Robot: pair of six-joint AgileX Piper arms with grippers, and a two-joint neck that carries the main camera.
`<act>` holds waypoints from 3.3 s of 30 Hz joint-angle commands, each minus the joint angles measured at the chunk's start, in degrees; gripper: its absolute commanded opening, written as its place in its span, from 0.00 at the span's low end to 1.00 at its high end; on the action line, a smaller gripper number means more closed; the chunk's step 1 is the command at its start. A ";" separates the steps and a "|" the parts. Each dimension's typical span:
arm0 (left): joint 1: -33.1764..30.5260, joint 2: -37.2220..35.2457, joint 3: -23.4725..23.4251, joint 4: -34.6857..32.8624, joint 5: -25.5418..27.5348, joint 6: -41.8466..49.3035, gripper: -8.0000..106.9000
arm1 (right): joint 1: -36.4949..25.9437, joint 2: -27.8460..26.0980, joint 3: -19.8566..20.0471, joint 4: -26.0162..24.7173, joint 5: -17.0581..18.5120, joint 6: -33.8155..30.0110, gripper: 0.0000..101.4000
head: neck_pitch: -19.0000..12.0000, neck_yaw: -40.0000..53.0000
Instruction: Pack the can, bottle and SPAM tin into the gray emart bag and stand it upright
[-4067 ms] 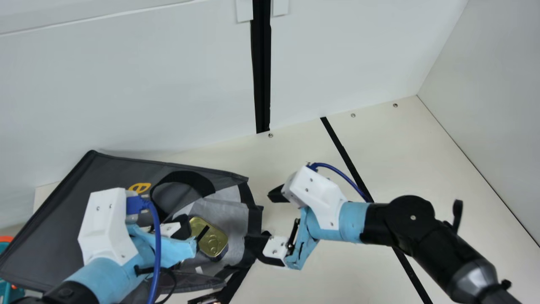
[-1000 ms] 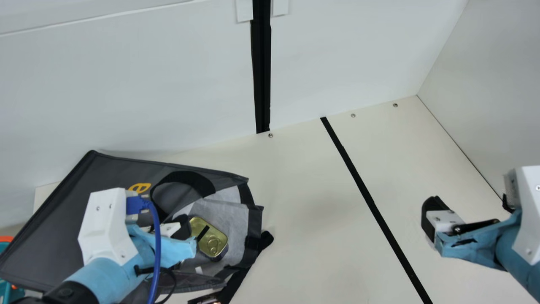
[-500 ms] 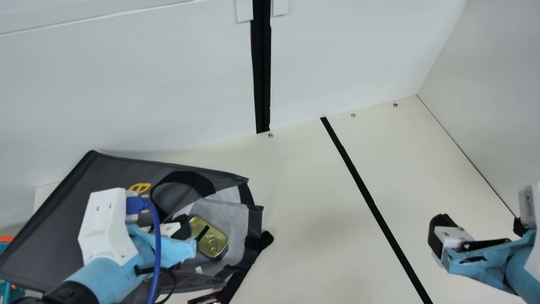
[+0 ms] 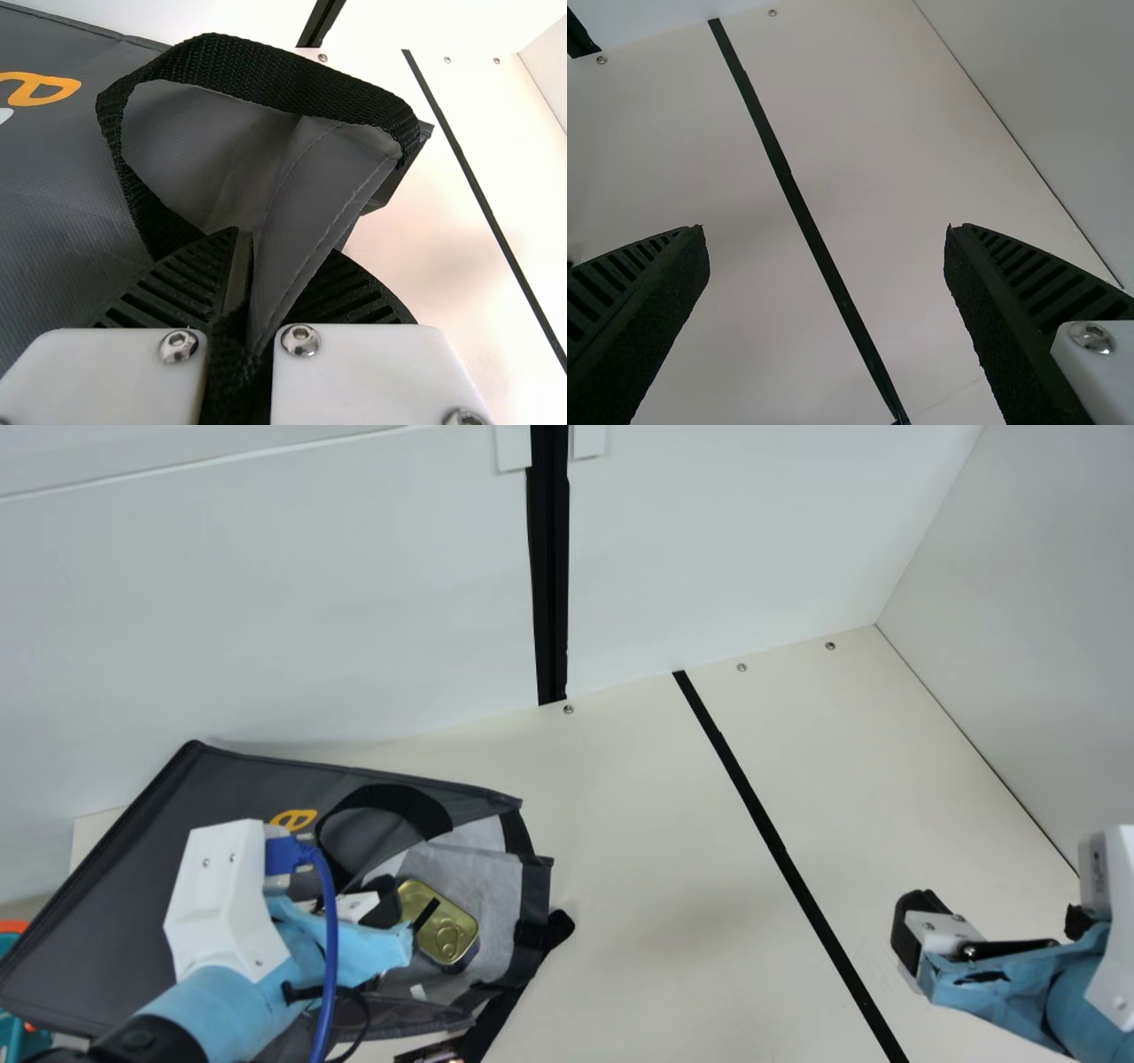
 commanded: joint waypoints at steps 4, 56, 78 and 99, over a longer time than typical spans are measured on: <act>0.00 0.00 0.00 0.00 0.00 0.00 0.00 | -0.40 -0.33 0.64 0.40 -0.04 -0.06 0.94 | -1.30 -0.14; 0.00 0.00 0.00 0.00 0.00 0.00 0.00 | -8.86 11.18 -8.08 13.55 -0.04 -10.90 0.94 | -1.30 -0.14; 0.00 0.00 0.00 0.00 0.00 0.00 0.00 | -16.77 19.99 -7.78 29.10 -0.04 -29.00 0.94 | -1.30 -0.14; 0.00 0.00 0.00 0.00 0.00 0.00 0.00 | -16.59 25.35 -4.85 37.45 -0.04 -42.15 0.94 | -1.30 -0.14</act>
